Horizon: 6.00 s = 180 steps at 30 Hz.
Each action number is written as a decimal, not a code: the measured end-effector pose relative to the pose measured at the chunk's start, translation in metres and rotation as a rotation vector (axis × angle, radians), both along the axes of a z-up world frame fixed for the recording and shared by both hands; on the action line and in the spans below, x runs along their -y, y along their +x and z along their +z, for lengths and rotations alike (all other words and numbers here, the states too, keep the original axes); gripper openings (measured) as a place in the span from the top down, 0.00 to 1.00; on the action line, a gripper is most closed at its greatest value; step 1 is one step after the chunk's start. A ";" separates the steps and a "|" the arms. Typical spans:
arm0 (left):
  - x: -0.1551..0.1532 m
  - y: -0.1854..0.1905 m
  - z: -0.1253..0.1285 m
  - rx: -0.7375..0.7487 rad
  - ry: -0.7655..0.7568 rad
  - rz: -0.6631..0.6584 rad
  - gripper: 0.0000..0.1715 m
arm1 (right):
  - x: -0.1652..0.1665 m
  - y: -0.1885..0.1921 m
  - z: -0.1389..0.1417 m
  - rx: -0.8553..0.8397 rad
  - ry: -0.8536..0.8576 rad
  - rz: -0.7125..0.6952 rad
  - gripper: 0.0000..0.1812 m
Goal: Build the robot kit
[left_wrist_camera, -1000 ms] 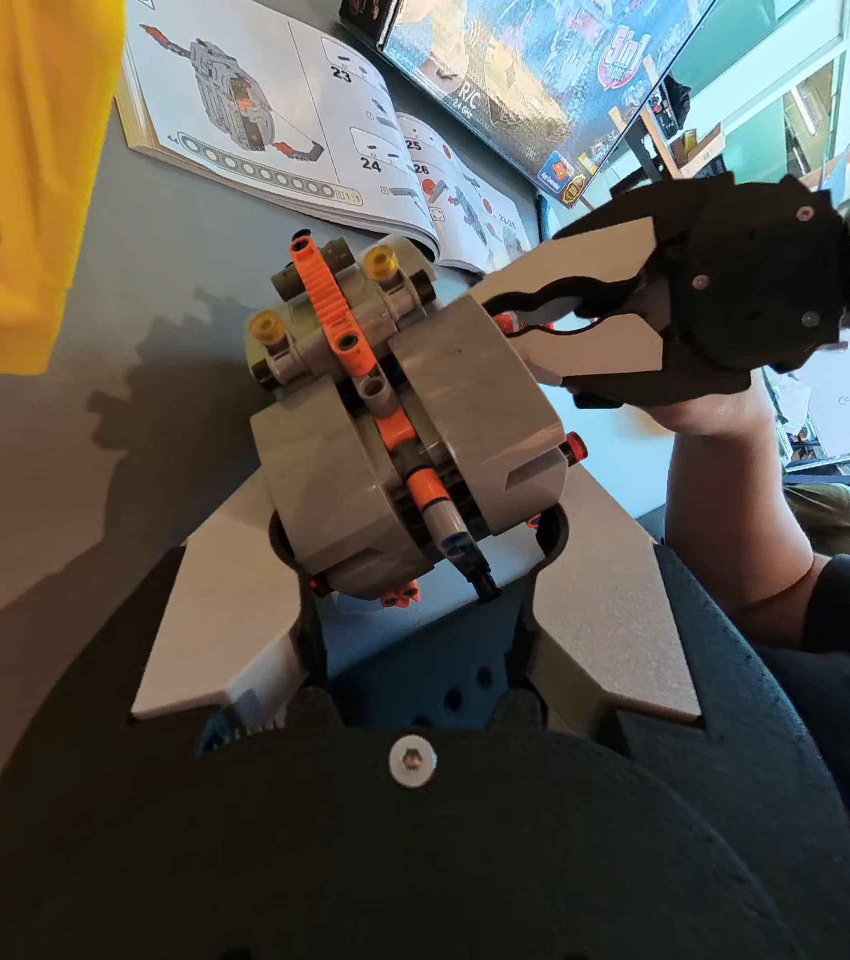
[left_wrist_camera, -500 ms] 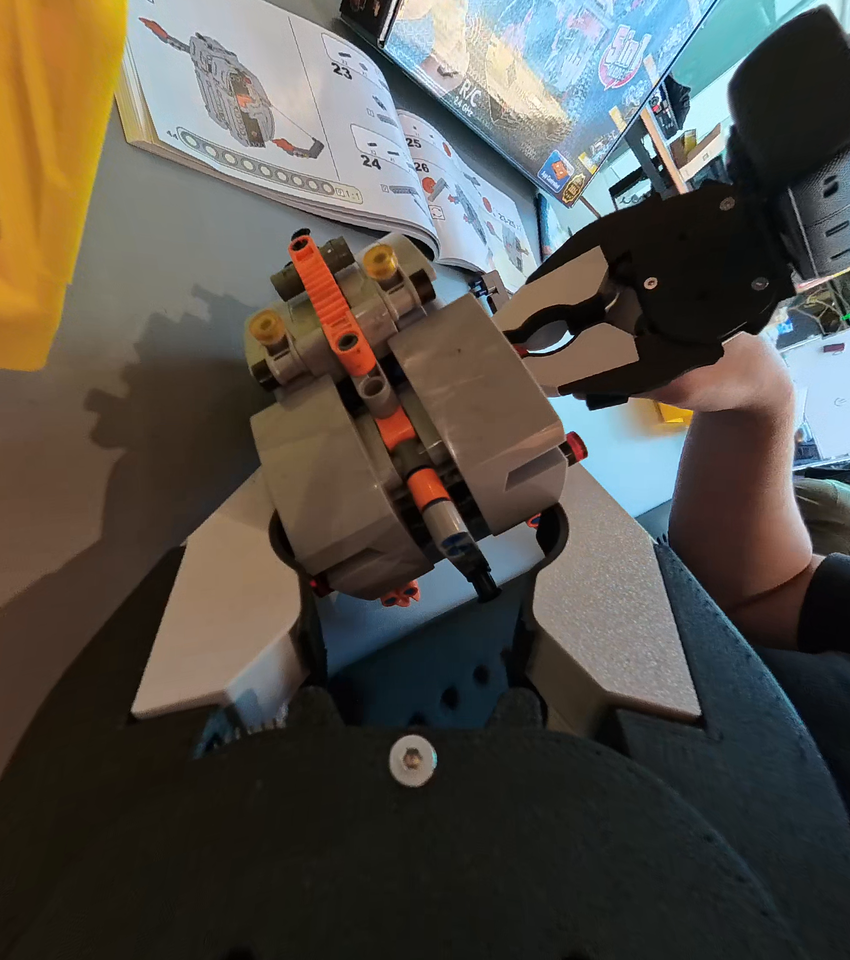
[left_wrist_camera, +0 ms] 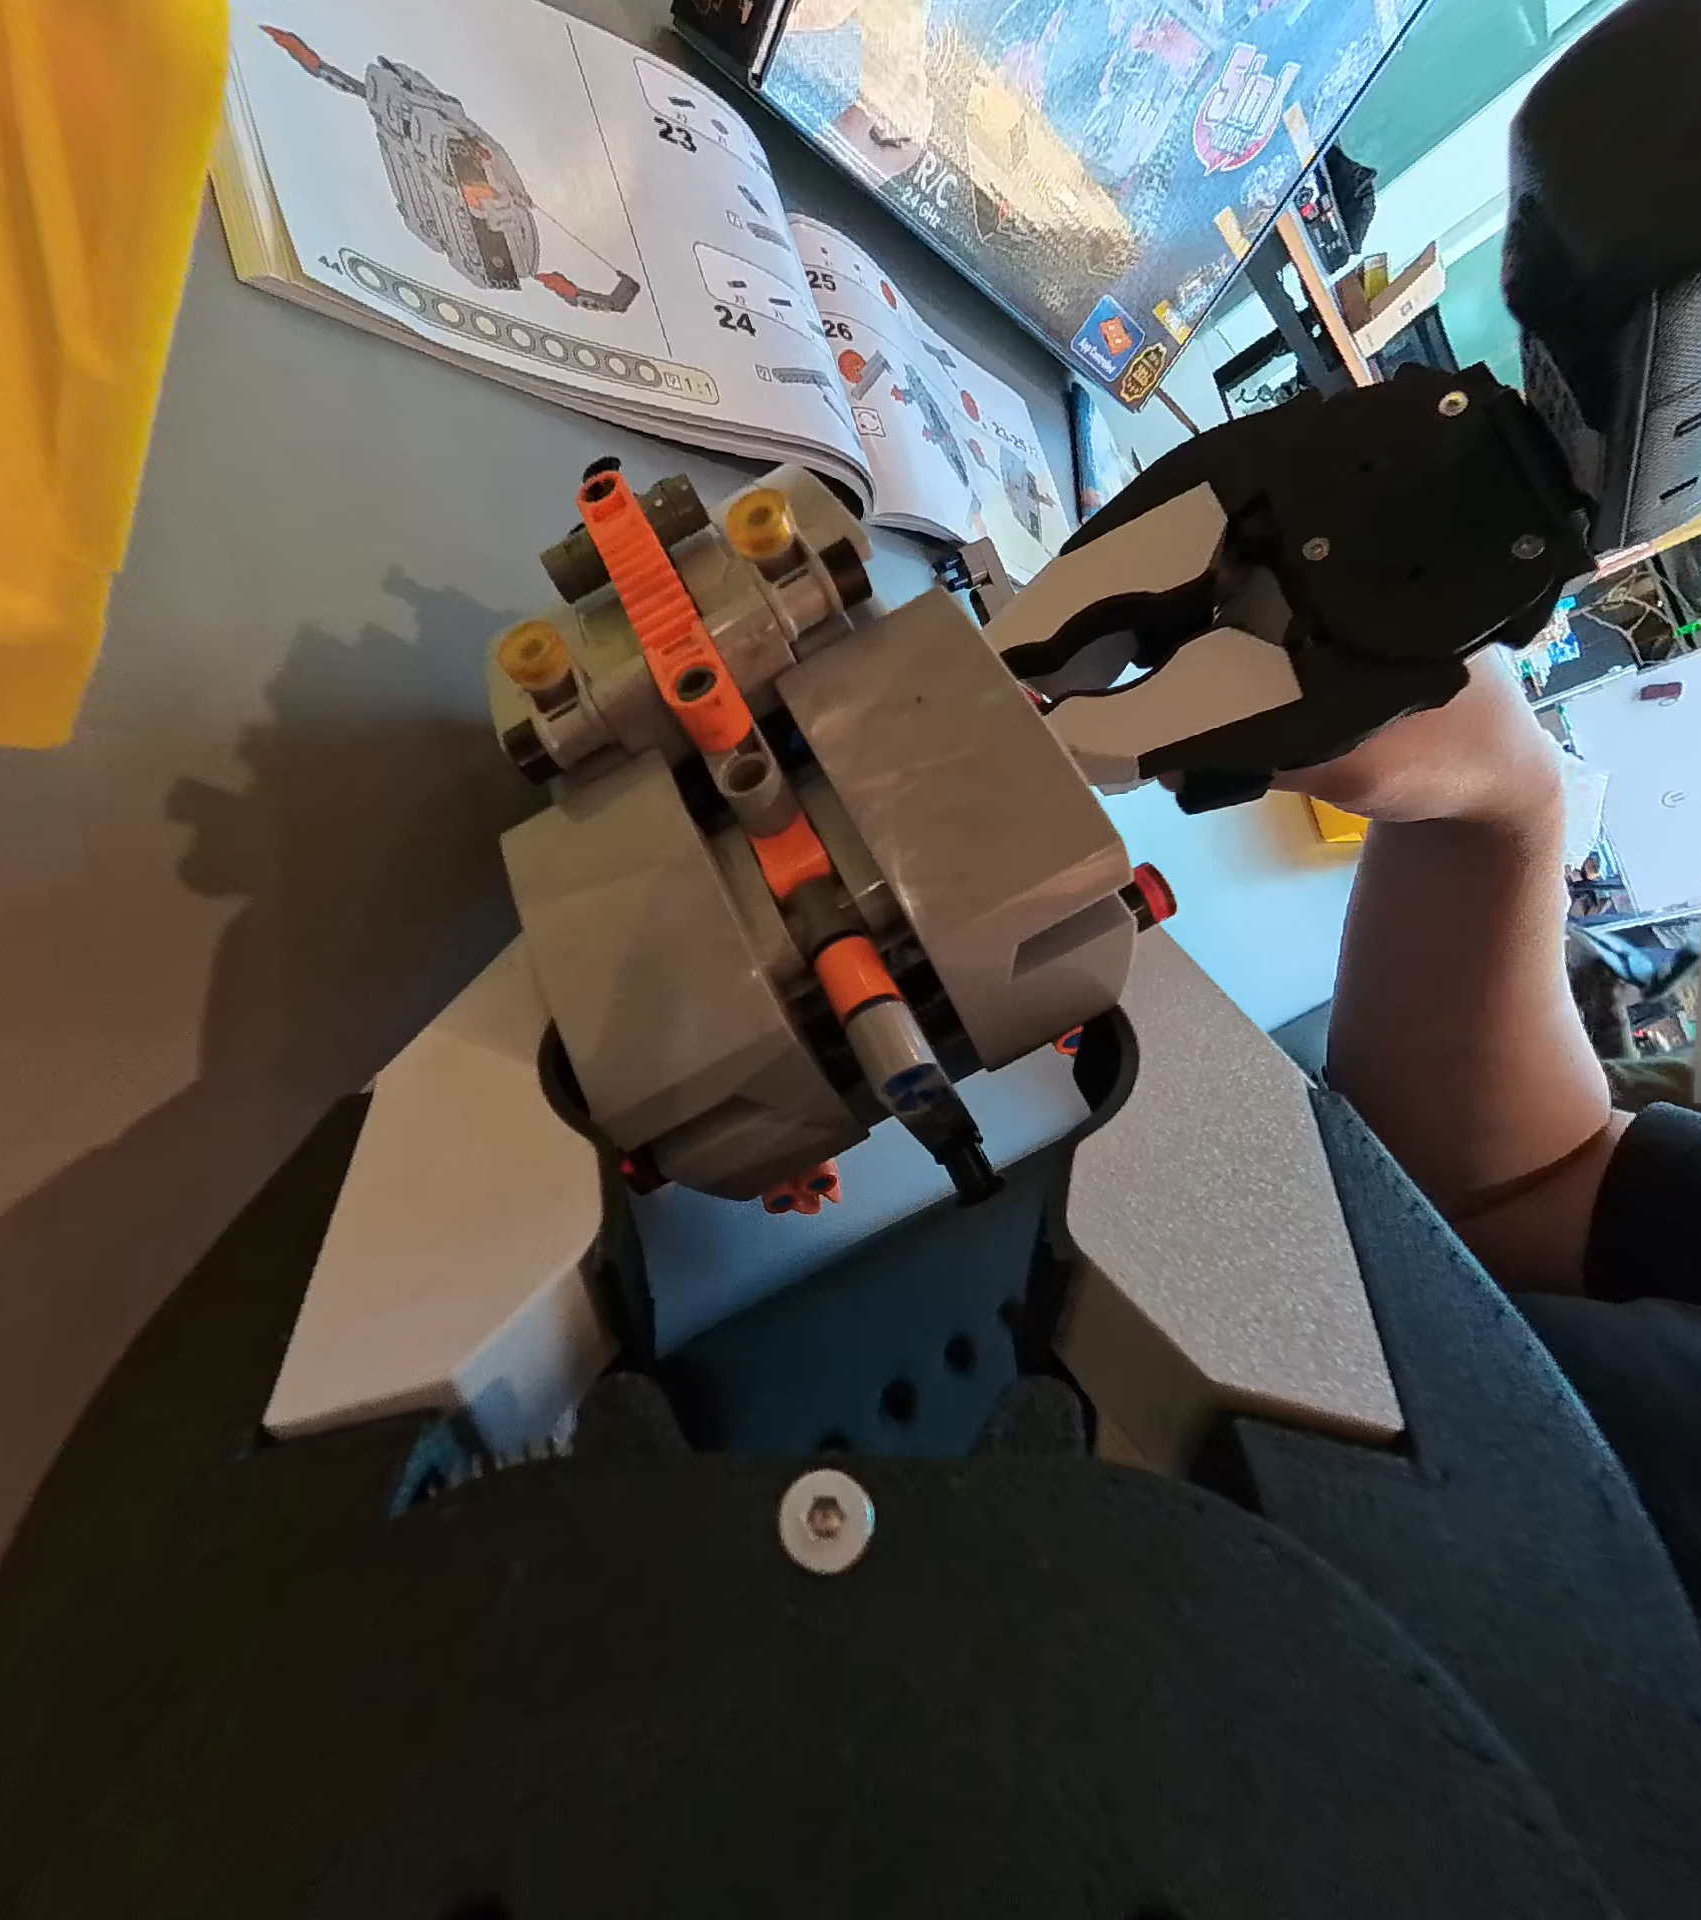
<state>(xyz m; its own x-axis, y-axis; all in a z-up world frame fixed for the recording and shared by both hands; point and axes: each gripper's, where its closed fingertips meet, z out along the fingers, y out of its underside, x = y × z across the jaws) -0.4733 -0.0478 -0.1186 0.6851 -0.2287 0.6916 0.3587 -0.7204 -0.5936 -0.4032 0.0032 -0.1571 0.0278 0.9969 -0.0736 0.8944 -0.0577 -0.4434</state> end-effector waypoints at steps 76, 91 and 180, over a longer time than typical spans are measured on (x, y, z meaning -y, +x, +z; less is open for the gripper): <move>-0.001 -0.003 0.000 0.043 0.012 -0.026 0.47 | -0.012 -0.061 0.041 -0.087 -0.084 -0.038 0.97; -0.002 -0.001 -0.002 0.010 0.013 -0.021 0.47 | -0.012 -0.060 0.038 0.091 -0.220 -0.104 0.97; -0.004 0.004 -0.005 -0.052 0.019 -0.018 0.46 | -0.018 -0.067 0.047 -0.402 -0.113 -0.106 0.97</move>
